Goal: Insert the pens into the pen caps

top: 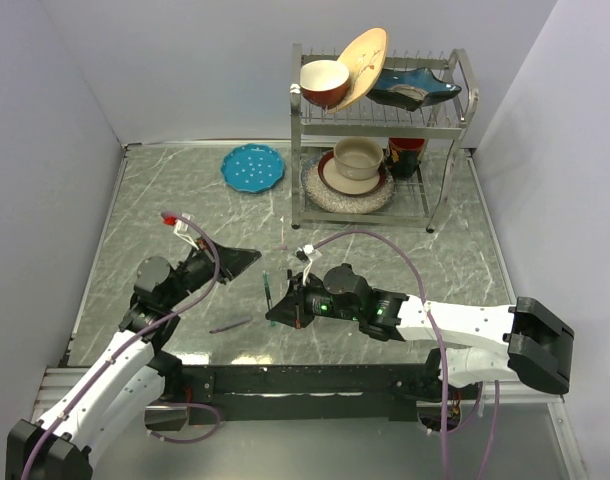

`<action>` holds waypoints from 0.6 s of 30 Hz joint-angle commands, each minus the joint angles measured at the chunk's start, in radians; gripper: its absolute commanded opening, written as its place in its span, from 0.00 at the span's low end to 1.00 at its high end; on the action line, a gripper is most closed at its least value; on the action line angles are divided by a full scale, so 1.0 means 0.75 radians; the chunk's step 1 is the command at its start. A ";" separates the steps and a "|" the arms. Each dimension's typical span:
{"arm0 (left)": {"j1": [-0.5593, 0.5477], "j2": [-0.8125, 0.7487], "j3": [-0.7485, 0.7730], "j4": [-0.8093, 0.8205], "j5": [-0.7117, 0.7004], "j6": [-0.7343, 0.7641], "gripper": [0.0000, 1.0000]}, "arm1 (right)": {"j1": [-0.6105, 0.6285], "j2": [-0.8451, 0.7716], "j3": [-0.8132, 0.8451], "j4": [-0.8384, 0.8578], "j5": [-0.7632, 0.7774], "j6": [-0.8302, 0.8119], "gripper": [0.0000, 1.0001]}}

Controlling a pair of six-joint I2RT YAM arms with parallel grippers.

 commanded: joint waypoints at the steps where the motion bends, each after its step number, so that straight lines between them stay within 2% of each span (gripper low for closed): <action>1: -0.009 -0.017 -0.012 0.037 0.026 -0.015 0.01 | 0.011 -0.041 0.070 0.052 0.015 -0.020 0.00; 18: -0.015 -0.040 -0.059 0.047 0.040 -0.048 0.01 | 0.011 -0.018 0.096 0.042 0.027 -0.022 0.00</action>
